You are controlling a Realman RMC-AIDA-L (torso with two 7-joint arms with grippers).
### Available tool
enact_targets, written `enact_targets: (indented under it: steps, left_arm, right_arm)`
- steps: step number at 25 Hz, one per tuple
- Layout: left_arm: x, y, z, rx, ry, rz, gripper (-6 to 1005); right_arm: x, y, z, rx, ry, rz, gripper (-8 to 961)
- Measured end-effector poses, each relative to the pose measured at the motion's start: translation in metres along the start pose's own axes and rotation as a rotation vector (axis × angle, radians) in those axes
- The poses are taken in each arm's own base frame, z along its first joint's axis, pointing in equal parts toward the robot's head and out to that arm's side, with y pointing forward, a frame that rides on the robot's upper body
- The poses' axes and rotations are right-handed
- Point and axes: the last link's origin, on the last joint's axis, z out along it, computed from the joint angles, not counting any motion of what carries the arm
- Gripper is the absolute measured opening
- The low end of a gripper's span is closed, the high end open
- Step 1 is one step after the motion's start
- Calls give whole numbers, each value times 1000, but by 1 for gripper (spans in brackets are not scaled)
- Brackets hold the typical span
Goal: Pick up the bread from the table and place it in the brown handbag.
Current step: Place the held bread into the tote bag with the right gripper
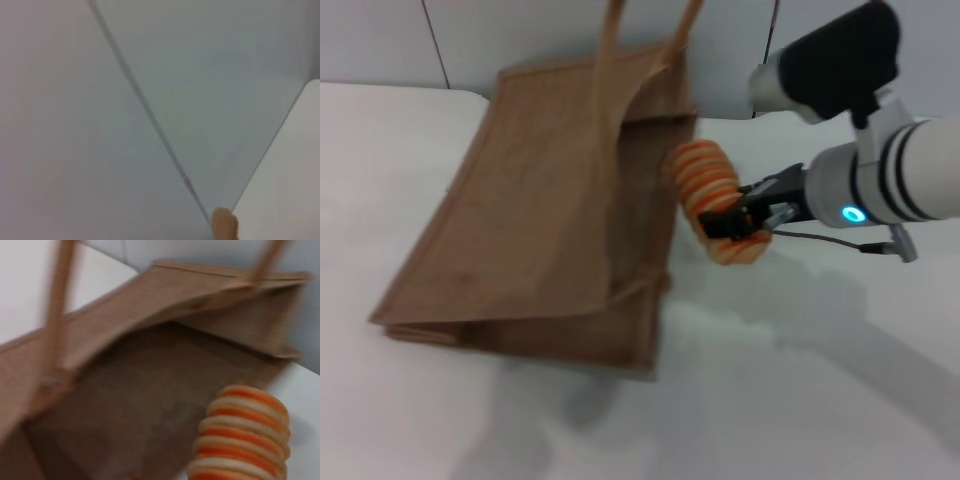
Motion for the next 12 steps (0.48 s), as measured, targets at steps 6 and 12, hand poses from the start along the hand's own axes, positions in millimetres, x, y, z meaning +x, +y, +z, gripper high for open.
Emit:
enact_targets:
  steps: [6, 12]
  left_arm:
    - [23, 27, 9, -60, 46, 59, 121]
    - [35, 46, 12, -124, 84, 83, 121]
  right_arm:
    - [-10, 10, 11, -39, -7, -28, 554]
    - [-17, 13, 15, -54, -50, -59, 527]
